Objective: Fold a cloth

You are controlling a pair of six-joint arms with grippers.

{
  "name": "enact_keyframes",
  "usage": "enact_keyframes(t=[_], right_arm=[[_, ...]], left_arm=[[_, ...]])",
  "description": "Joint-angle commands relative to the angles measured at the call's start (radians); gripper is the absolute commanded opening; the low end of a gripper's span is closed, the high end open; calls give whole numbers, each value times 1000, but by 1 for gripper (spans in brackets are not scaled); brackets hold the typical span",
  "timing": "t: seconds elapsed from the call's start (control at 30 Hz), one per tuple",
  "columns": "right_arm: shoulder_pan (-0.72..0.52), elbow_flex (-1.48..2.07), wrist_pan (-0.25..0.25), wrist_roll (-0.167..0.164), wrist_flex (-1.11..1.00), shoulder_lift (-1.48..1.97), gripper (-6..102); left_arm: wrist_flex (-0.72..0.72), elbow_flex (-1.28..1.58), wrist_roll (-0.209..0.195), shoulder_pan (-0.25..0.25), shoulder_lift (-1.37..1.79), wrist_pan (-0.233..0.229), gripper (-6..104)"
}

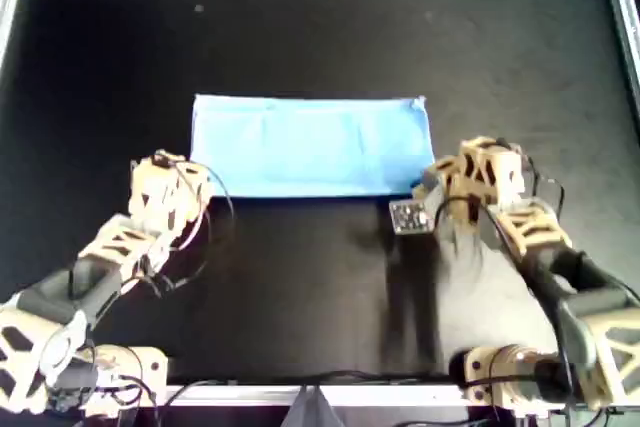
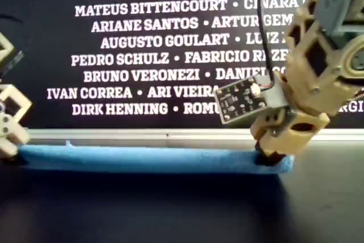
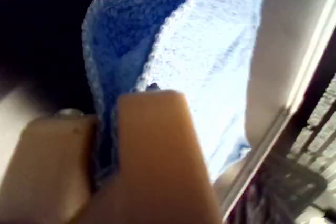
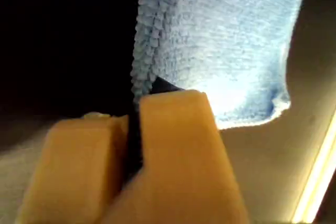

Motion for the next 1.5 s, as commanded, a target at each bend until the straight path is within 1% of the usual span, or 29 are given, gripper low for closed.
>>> enact_keyframes(t=[0.0,0.07,0.13,0.27,0.33,0.4,0.43,0.5,0.53,0.6,0.7,0.8,0.9,0.97,1.13,1.37,1.47], right_arm=[[-9,29,3,-3,-31,80,1],[-9,46,3,-3,-31,80,1],[-9,51,3,-3,-31,80,1],[-11,51,3,-3,-32,78,2],[-11,51,3,-3,-32,80,2],[-11,51,3,-3,-32,81,3],[-11,51,3,-3,-32,81,5],[-11,52,3,-3,-32,84,12],[-12,52,3,-3,-32,89,17],[-18,66,3,-3,-31,124,27],[-21,118,3,-3,-31,230,39],[-26,210,3,-3,-31,377,46],[-31,331,18,-12,-31,543,48],[-31,425,20,-17,-31,644,48],[-31,643,21,-17,-31,850,49],[-34,818,23,-20,-31,1158,50],[-34,824,23,-20,-31,1264,50]], left_arm=[[-5,31,-5,-58,72,-8,-1],[-5,51,-5,-106,72,-9,-1],[-5,61,-5,-135,72,-9,-1],[-5,55,-5,-140,72,-11,-1],[-5,48,-5,-132,75,-11,0],[-5,52,-5,-135,100,-11,2],[-5,61,-5,-138,118,-11,5],[-5,81,-5,-141,164,-11,14],[-5,98,-5,-133,193,-11,20],[-5,135,-5,-130,270,-26,32],[-5,212,5,-130,417,-17,48],[-5,298,11,-129,566,-26,56],[-5,399,12,-126,716,-28,57],[-5,474,12,-126,833,-28,57],[-3,595,6,-124,1051,-29,57],[-5,598,12,-124,1115,-29,57],[-5,598,12,-123,1132,-29,57]])
